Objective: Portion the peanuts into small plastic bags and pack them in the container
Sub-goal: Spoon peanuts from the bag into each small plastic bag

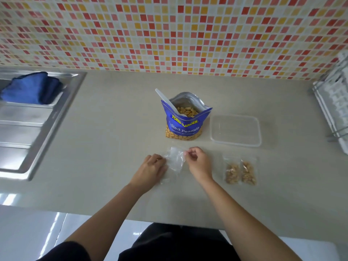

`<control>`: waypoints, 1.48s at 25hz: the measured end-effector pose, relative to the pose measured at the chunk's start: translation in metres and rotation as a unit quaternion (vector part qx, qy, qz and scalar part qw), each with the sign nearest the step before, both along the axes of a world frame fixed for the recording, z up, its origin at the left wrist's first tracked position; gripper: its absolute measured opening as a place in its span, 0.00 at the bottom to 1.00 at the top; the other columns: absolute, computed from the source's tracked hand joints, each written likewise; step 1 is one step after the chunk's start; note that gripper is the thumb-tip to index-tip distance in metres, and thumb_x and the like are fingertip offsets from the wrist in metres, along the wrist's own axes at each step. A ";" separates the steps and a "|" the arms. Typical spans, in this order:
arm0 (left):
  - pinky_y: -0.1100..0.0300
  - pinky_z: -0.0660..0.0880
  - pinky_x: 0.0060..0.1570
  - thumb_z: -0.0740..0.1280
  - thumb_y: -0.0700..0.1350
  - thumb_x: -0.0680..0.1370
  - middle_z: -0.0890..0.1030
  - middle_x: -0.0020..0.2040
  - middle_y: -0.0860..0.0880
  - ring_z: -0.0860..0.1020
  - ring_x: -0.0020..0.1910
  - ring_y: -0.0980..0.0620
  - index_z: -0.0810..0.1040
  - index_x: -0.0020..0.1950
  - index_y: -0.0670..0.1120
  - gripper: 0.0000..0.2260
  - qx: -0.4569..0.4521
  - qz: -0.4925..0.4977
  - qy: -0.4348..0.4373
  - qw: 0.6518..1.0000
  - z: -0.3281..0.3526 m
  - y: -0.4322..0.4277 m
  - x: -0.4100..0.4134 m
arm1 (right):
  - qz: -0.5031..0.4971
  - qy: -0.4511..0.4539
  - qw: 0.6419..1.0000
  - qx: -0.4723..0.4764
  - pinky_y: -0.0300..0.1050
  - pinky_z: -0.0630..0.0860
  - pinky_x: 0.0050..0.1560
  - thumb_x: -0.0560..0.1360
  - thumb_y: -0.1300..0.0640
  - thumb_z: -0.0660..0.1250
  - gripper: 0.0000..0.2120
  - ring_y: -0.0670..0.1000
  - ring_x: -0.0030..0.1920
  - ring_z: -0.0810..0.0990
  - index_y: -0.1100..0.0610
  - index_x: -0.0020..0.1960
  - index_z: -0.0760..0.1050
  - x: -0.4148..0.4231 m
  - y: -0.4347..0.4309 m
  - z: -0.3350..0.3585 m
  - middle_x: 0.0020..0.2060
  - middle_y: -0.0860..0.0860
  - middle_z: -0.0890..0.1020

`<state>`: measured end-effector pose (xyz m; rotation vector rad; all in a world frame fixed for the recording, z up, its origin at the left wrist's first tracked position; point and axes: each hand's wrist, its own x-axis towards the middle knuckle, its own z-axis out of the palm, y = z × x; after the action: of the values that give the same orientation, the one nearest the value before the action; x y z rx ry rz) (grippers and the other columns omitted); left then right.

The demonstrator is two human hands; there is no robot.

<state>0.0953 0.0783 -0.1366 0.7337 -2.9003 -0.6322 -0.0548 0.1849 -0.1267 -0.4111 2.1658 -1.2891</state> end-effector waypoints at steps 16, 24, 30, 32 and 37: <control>0.67 0.77 0.39 0.67 0.34 0.74 0.81 0.36 0.48 0.79 0.36 0.56 0.79 0.50 0.45 0.08 0.530 0.105 0.109 0.834 0.093 -0.002 -0.056 | 0.069 0.016 0.991 -0.113 0.40 0.74 0.38 0.71 0.56 0.71 0.09 0.46 0.33 0.77 0.44 0.45 0.75 -0.019 0.030 0.063 0.36 0.48 0.81; 0.57 0.76 0.43 0.70 0.33 0.70 0.80 0.31 0.50 0.77 0.32 0.54 0.76 0.47 0.45 0.10 0.491 0.140 0.176 0.842 0.113 -0.011 -0.064 | -0.007 -0.146 0.959 -0.241 0.34 0.73 0.32 0.72 0.67 0.67 0.17 0.42 0.29 0.78 0.54 0.57 0.71 -0.042 0.042 0.082 0.30 0.49 0.82; 0.52 0.76 0.44 0.68 0.38 0.66 0.80 0.31 0.50 0.77 0.35 0.49 0.75 0.48 0.48 0.13 0.446 0.154 0.218 0.854 0.132 -0.008 -0.072 | -0.036 0.068 0.982 -0.175 0.39 0.68 0.56 0.72 0.48 0.63 0.15 0.46 0.51 0.74 0.47 0.58 0.70 -0.046 0.034 0.077 0.49 0.46 0.77; 0.50 0.76 0.44 0.67 0.39 0.65 0.80 0.32 0.49 0.77 0.36 0.47 0.74 0.49 0.51 0.15 0.422 0.147 0.219 0.867 0.142 -0.012 -0.074 | 0.041 0.347 0.930 -0.113 0.36 0.61 0.64 0.69 0.39 0.65 0.29 0.45 0.61 0.69 0.56 0.63 0.69 -0.049 0.036 0.082 0.59 0.48 0.72; 0.52 0.77 0.45 0.67 0.33 0.69 0.81 0.34 0.48 0.78 0.35 0.51 0.70 0.52 0.52 0.18 0.401 0.115 0.194 0.888 0.160 -0.017 -0.081 | 0.206 0.451 0.865 -0.068 0.42 0.59 0.65 0.62 0.32 0.67 0.41 0.47 0.62 0.70 0.56 0.66 0.69 -0.043 0.010 0.109 0.62 0.50 0.76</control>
<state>0.0145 0.0609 0.0235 0.8574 -2.0788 -1.7390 -0.0975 0.1950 -0.0175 -1.7218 2.4559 -1.0999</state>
